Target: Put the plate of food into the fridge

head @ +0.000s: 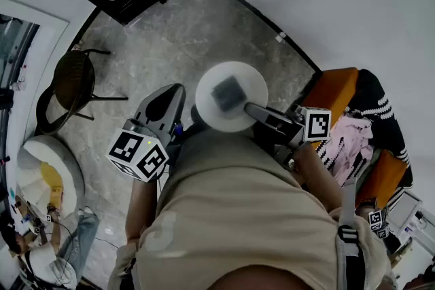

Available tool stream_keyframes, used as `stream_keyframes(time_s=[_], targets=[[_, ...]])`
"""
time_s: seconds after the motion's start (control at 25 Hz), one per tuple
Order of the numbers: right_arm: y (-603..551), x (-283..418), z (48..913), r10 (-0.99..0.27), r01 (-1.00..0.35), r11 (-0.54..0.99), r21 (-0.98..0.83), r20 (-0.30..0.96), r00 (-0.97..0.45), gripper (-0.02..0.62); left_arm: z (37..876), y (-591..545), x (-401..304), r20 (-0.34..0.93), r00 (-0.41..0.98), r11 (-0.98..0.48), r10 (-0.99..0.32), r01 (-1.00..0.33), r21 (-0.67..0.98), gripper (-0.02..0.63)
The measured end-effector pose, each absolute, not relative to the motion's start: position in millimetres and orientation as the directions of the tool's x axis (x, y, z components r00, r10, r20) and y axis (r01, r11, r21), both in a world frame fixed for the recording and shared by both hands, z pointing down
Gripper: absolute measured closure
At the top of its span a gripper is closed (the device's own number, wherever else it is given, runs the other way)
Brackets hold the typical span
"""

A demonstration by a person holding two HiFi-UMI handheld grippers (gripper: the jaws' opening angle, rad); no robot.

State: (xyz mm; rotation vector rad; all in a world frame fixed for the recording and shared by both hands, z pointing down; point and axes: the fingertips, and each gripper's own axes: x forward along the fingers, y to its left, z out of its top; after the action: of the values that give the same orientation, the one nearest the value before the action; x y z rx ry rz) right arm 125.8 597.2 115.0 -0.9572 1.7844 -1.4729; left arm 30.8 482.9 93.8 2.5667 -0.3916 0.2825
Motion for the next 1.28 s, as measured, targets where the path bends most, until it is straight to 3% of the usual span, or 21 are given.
stream_keyframes(time_s=[0.64, 1.28], targets=[[566.9, 104.5, 127.1, -0.788, -0.153, 0.076, -0.985, 0.035, -0.615, 0.561, 100.9, 460.5, -3.2, 0.290, 0.904, -0.795, -0.314, -0.418, 0.439, 0.594], [540.3, 89.4, 141.6, -0.765, -0.069, 0.036, -0.997, 0.016, -0.644, 0.561, 110.1, 449.9, -45.9, 0.285, 0.863, -0.756, -0.417, -0.503, 0.419, 0.592]])
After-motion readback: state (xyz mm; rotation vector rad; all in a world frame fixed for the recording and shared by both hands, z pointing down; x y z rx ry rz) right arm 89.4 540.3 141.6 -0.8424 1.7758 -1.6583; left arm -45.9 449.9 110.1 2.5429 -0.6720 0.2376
